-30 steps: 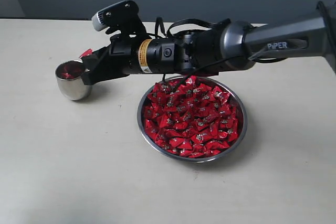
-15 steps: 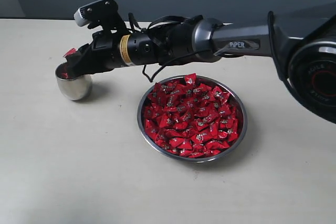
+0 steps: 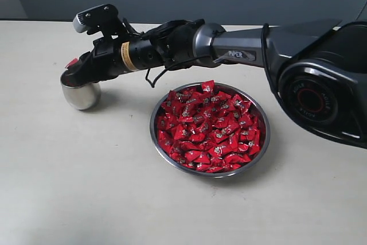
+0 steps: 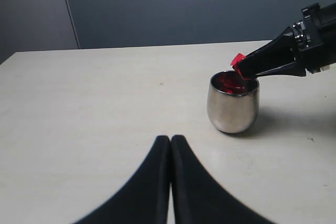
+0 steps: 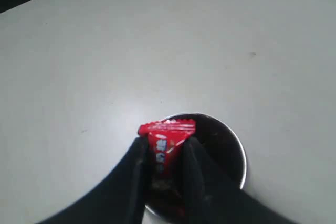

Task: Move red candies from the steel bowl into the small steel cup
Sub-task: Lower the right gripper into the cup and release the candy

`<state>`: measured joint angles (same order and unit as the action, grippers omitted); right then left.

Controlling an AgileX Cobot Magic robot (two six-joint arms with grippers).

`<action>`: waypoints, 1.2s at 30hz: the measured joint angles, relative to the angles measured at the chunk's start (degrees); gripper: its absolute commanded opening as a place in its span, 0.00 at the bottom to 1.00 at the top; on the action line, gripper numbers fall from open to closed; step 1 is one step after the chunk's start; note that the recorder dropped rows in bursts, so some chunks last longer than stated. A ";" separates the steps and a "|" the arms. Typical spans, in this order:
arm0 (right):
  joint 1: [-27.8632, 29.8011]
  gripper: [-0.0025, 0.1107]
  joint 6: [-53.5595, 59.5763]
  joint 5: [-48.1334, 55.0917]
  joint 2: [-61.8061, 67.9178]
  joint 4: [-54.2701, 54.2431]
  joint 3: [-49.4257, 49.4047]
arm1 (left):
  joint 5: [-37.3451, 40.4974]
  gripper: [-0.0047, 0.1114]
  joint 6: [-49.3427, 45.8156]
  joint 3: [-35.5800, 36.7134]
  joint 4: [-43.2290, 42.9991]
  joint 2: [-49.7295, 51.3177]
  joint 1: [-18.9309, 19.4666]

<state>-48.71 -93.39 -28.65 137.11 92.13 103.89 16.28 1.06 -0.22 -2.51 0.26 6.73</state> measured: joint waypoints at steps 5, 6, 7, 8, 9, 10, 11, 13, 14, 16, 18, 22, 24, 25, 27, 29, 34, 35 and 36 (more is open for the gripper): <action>0.24 0.06 -2.28 -0.12 1.03 1.16 2.09 | 0.00 0.04 0.00 0.00 0.00 0.00 0.00; 0.35 0.06 -2.59 -0.12 1.29 1.34 2.51 | 0.00 0.04 0.00 0.00 0.00 0.00 0.00; 0.46 0.06 -2.79 -0.12 1.43 1.64 2.75 | 0.00 0.04 0.00 0.00 0.00 0.00 0.00; 0.46 0.06 -2.80 -0.12 1.43 1.87 2.75 | 0.00 0.04 0.00 0.00 0.00 0.00 0.00; 0.46 0.06 -2.94 -0.12 1.43 2.01 2.85 | 0.00 0.04 0.00 0.00 0.00 0.00 0.00; 0.46 0.06 -2.94 -0.12 1.43 2.03 2.85 | 0.00 0.04 0.00 0.00 0.00 0.00 0.00; 0.46 0.06 -3.04 -0.12 1.43 2.25 2.88 | 0.00 0.04 0.00 0.00 0.00 0.00 0.00; 0.46 0.06 -3.04 -0.01 1.43 2.84 2.98 | 0.00 0.04 0.00 0.00 0.00 0.00 0.00; 0.46 0.06 -3.09 -0.01 1.43 2.96 2.98 | 0.00 0.04 0.00 0.00 0.00 0.00 0.00; 0.46 0.06 -3.19 -0.01 1.43 3.21 2.98 | 0.00 0.04 0.00 0.00 0.00 0.00 0.00; 0.46 0.07 -3.19 -0.01 1.43 3.43 2.98 | 0.00 0.04 0.00 0.00 0.00 0.00 0.00; 0.46 0.25 -3.19 0.11 1.43 3.64 2.98 | 0.00 0.04 0.00 0.00 0.00 0.00 0.00; 0.46 0.39 -3.19 0.48 1.43 3.81 2.98 | 0.00 0.04 0.00 0.00 0.00 0.00 0.00; 0.46 0.39 -3.33 0.73 1.43 3.81 2.98 | 0.00 0.04 0.00 0.00 0.00 0.00 0.00; 0.46 0.36 -4.23 1.48 1.43 3.81 2.98 | 0.00 0.04 0.00 0.00 0.00 0.00 0.00; 0.46 0.31 -4.72 1.94 1.43 3.93 2.98 | 0.00 0.04 0.00 0.00 0.00 0.00 0.00; 0.46 0.25 -5.09 2.18 1.43 3.93 2.98 | 0.00 0.04 0.00 0.00 0.00 0.00 0.00; 0.46 0.25 -5.09 2.18 1.43 3.93 2.98 | 0.00 0.04 0.00 0.00 0.00 0.00 0.00; 0.46 0.25 -5.12 2.18 1.43 3.93 2.98 | 0.00 0.04 0.00 0.00 0.00 0.00 0.00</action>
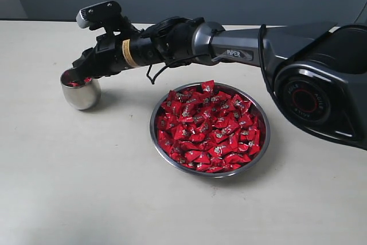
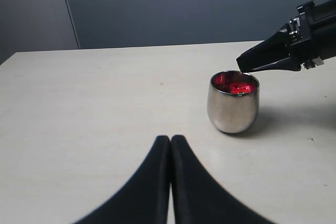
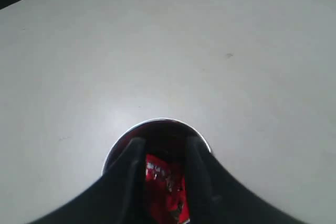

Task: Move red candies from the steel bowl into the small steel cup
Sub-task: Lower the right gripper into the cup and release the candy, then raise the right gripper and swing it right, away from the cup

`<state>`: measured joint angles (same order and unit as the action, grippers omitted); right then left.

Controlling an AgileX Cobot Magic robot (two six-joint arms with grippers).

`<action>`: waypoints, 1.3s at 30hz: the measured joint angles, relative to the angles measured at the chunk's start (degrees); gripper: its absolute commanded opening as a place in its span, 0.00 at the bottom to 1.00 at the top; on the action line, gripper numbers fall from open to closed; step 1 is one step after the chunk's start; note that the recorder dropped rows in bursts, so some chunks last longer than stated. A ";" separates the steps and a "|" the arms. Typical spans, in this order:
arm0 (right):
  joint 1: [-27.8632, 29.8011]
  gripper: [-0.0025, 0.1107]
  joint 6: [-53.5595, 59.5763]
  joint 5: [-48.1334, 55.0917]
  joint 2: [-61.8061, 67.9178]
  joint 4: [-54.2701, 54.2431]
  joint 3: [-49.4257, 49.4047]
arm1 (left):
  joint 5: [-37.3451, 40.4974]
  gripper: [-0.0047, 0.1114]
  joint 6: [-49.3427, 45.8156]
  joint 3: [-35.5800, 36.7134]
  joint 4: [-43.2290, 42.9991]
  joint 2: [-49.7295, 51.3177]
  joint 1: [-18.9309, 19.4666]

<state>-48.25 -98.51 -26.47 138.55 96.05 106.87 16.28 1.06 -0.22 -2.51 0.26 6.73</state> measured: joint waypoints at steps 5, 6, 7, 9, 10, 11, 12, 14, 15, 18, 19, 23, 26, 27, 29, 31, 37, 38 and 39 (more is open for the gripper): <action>0.00 0.20 -0.68 -2.32 -1.45 1.60 0.00 | 0.00 0.04 0.00 0.00 0.00 0.00 0.00; 0.00 0.12 -2.66 -2.71 -2.54 2.65 0.00 | 0.00 0.04 0.00 0.00 0.00 0.00 0.00; 0.00 0.02 -4.80 -2.82 -3.86 3.20 0.00 | 0.00 0.04 0.00 0.00 0.00 0.00 0.00; 0.23 0.02 -7.28 -2.48 -7.38 3.42 0.00 | 0.00 0.04 0.00 0.00 0.00 0.00 0.00; 0.31 0.02 -7.55 -1.97 -8.87 3.55 0.00 | 0.00 0.04 0.00 0.00 0.00 0.00 0.00; 0.70 0.02 -7.67 -1.32 -10.54 3.55 0.00 | 0.00 0.04 0.00 0.00 0.00 0.00 0.00; 0.92 0.02 -7.78 -0.84 -11.73 3.55 0.00 | 0.00 0.04 0.00 0.00 0.00 0.00 0.00; 1.64 0.02 -7.78 0.43 -13.93 3.55 0.00 | 0.00 0.04 0.00 0.00 0.00 0.00 0.00; 1.91 0.02 -7.90 1.82 -14.89 3.55 -0.31 | 0.00 0.04 0.00 0.00 0.00 0.00 0.00; 2.83 0.02 -7.90 7.97 -18.71 3.67 -4.05 | 0.00 0.04 0.00 0.00 0.00 0.00 0.00; 3.45 0.02 -7.42 9.20 -20.13 3.67 -6.03 | 0.00 0.04 0.00 0.00 0.00 0.00 0.00; 5.46 0.02 -5.33 11.99 -25.65 3.67 -15.52 | 0.00 0.04 0.00 0.00 0.00 0.00 0.00; 8.10 0.02 -4.24 13.37 -31.89 3.77 -25.76 | 0.00 0.04 0.00 0.00 0.00 0.00 0.00; 8.84 0.02 -3.62 13.65 -33.60 3.76 -28.41 | 0.00 0.04 0.00 0.00 0.00 0.00 0.00; 10.32 0.02 -1.36 16.50 -38.92 3.78 -35.84 | 0.00 0.04 0.00 0.00 0.00 0.00 0.00; 11.35 0.02 0.34 20.28 -44.52 3.78 -41.79 | 0.00 0.04 0.00 0.00 0.00 0.00 0.00; 11.96 0.02 3.37 28.92 -60.96 3.88 -57.70 | 0.00 0.04 0.00 0.00 0.00 0.00 0.00; 11.96 0.02 3.46 30.02 -63.04 3.88 -59.33 | 0.00 0.04 0.00 0.00 0.00 0.00 0.00; 11.96 0.02 3.46 31.33 -67.27 3.88 -62.21 | 0.00 0.04 0.00 0.00 0.00 0.00 0.00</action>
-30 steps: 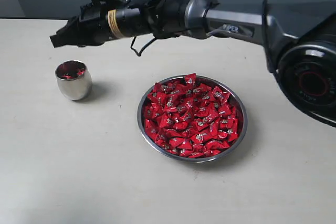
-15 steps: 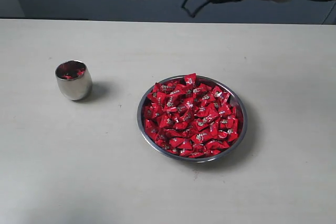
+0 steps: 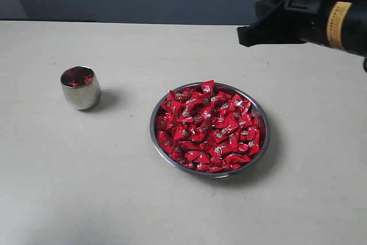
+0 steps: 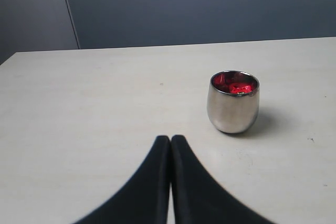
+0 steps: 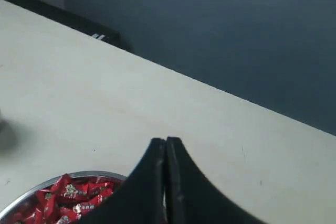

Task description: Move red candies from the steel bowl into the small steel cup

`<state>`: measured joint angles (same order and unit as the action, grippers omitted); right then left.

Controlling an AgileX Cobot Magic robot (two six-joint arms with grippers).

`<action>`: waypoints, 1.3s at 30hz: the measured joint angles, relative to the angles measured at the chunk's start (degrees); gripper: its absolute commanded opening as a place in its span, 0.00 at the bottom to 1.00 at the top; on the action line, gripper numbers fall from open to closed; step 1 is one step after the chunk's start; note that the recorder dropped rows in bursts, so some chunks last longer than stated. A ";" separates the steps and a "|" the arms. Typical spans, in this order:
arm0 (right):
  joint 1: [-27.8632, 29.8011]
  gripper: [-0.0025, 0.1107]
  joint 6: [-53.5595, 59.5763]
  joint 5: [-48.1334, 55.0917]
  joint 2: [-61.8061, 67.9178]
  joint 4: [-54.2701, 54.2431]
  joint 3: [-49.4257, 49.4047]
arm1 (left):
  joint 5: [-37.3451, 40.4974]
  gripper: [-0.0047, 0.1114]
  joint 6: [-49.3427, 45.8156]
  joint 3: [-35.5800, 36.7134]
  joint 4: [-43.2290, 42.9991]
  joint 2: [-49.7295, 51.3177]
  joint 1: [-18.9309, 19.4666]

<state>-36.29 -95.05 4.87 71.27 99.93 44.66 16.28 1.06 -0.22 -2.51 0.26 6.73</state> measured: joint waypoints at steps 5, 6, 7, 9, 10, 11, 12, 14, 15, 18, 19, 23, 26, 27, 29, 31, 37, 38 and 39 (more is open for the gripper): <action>0.00 0.02 -3.23 4.89 -14.18 -0.27 -11.45 | 0.00 0.04 0.00 0.00 0.00 0.00 0.00; 0.00 0.02 -3.40 6.01 -16.31 -0.98 -13.25 | 0.00 0.04 0.00 0.00 0.00 0.00 0.00; 0.00 0.02 -3.47 6.71 -18.35 -1.60 -14.67 | 0.00 0.04 0.00 0.00 0.00 0.00 0.00; 0.00 0.02 -3.47 7.57 -22.12 -3.65 -18.28 | 0.00 0.04 0.00 0.00 0.00 0.00 0.00; 0.00 0.02 -3.51 7.67 -23.51 -4.69 -20.10 | 0.00 0.04 0.00 0.00 0.00 0.00 0.00; 0.00 0.02 -3.51 7.80 -25.24 -5.67 -21.89 | 0.00 0.04 0.00 0.00 0.00 0.00 0.00; 0.00 0.02 -3.51 7.96 -26.91 -6.48 -23.56 | 0.00 0.04 0.00 0.00 0.00 0.00 0.00; 0.00 0.02 -3.51 8.56 -29.69 -8.00 -25.98 | 0.00 0.04 0.00 0.00 0.00 0.00 0.00; 0.00 0.02 -3.51 8.70 -31.08 -8.86 -26.93 | 0.00 0.04 0.00 0.00 0.00 0.00 0.00; 0.00 0.02 -3.51 8.96 -34.15 -9.98 -28.25 | 0.00 0.04 0.00 0.00 0.00 0.00 0.00; 0.00 0.02 -3.51 8.79 -34.69 -10.08 -28.40 | 0.00 0.04 0.00 0.00 0.00 0.00 0.00; 0.00 0.02 -3.51 7.23 -35.30 -10.20 -28.64 | 0.00 0.04 0.00 0.00 0.00 0.00 0.00; 0.00 0.02 -3.05 7.88 -35.30 -10.20 -28.64 | 0.00 0.04 0.00 0.00 0.00 0.00 0.00; 0.00 0.02 -2.83 8.36 -35.30 -10.20 -28.64 | 0.00 0.04 0.00 0.00 0.00 0.00 0.00; 0.00 0.02 -2.64 9.45 -35.30 -9.91 -28.64 | 0.00 0.04 0.00 0.00 0.00 0.00 0.00; 0.00 0.02 -2.24 11.35 -35.18 -9.36 -28.64 | 0.00 0.04 0.00 0.00 0.00 0.00 0.00; 0.04 0.02 5.41 11.99 -35.19 -14.60 -26.40 | 0.00 0.04 0.00 0.00 0.00 0.00 0.00; 0.04 0.02 6.81 10.13 -35.19 -16.36 -26.23 | 0.00 0.04 0.00 0.00 0.00 0.00 0.00; 0.04 0.02 8.17 8.69 -35.19 -18.79 -26.02 | 0.00 0.04 0.00 0.00 0.00 0.00 0.00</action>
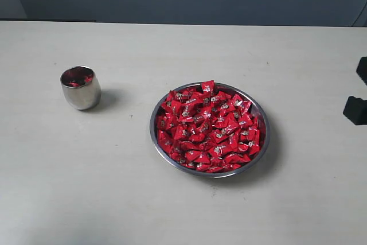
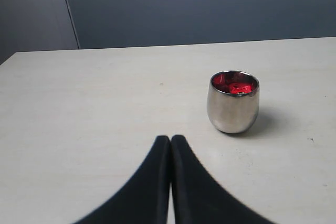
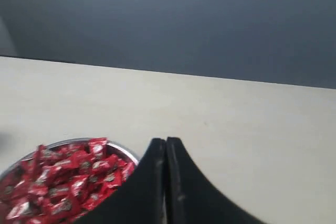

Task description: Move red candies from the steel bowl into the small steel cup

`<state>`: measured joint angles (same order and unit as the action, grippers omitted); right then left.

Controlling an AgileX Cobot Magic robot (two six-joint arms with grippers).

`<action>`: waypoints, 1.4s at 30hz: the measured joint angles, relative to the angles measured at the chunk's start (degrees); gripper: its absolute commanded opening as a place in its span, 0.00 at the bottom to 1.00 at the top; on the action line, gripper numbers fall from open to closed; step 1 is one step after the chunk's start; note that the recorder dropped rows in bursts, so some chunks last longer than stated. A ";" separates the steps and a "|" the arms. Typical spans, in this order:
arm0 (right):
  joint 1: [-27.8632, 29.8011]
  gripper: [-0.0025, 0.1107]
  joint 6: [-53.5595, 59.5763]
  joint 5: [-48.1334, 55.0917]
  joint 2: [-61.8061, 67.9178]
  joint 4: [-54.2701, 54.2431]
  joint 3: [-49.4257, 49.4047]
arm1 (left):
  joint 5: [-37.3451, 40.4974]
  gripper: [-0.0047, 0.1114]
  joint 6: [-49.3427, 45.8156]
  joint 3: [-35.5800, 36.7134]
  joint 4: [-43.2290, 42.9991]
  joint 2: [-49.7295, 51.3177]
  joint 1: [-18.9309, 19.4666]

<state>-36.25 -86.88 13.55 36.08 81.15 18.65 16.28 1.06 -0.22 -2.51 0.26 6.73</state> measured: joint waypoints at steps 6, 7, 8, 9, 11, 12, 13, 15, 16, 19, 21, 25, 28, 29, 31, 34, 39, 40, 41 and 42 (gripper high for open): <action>0.00 0.02 7.40 -2.96 0.24 -6.96 2.31 | 0.00 0.04 0.00 0.00 0.00 0.00 0.00; 0.00 0.02 8.70 -2.63 0.60 -7.07 3.47 | 0.00 0.04 0.00 0.00 0.00 0.00 0.00; 0.00 0.02 10.23 -2.19 1.05 -7.25 4.81 | 0.00 0.04 0.00 0.00 0.00 0.00 0.00; 0.00 0.02 13.28 -1.24 1.82 -7.79 7.00 | 0.00 0.04 0.00 0.00 0.00 0.00 0.00; 0.00 0.02 18.66 0.80 3.42 -9.30 10.65 | 0.00 0.04 0.00 0.00 0.00 0.00 0.00; 0.00 0.02 23.60 2.44 4.52 -11.59 12.69 | 0.00 0.04 0.00 0.00 0.00 0.00 0.00; 0.00 0.02 27.40 3.64 5.73 -13.67 14.69 | 0.00 0.04 0.00 0.00 0.00 0.00 0.00; 0.00 0.02 37.97 6.22 8.25 -20.62 18.19 | 0.00 0.04 0.00 0.00 0.00 0.00 0.00; 0.00 0.02 43.03 6.94 9.17 -24.53 19.29 | 0.00 0.04 0.00 0.00 0.00 0.00 0.00; 0.00 0.02 52.84 7.01 11.69 -34.00 20.98 | 0.00 0.04 0.00 0.00 0.00 0.00 0.00; 0.00 0.02 55.56 6.46 12.78 -37.55 20.88 | 0.00 0.04 0.00 0.00 0.00 0.00 0.00; 0.00 0.02 56.47 0.63 13.82 -41.14 17.73 | 0.00 0.04 0.00 0.00 0.00 0.00 0.00; 0.00 0.02 54.62 -6.89 14.85 -43.55 13.53 | 0.00 0.04 0.00 0.00 0.00 0.00 0.00; 0.00 0.02 54.19 -8.69 15.55 -44.10 12.11 | 0.00 0.04 0.00 0.00 0.00 0.00 0.00; 0.00 0.02 53.45 -11.03 17.76 -45.01 9.57 | 0.00 0.04 0.00 0.00 0.00 0.00 0.00; 0.00 0.02 52.79 -15.85 21.81 -45.93 6.69 | 0.00 0.04 0.00 0.00 0.00 0.00 0.00; 0.00 0.02 52.57 -22.77 28.08 -48.50 5.69 | 0.00 0.04 0.00 0.00 0.00 0.00 0.00; 0.00 0.02 52.47 -23.25 29.56 -48.73 5.65 | 0.00 0.04 0.00 0.00 0.00 0.00 0.00; 0.00 0.02 52.47 -23.53 30.80 -48.73 5.65 | 0.00 0.04 0.00 0.00 0.00 0.00 0.00; 0.00 0.02 52.47 -23.83 32.36 -48.73 5.65 | 0.00 0.04 0.00 0.00 0.00 0.00 0.00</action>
<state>-36.25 -34.41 -10.28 68.44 32.42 24.30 16.28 1.06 -0.22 -2.51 0.26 6.73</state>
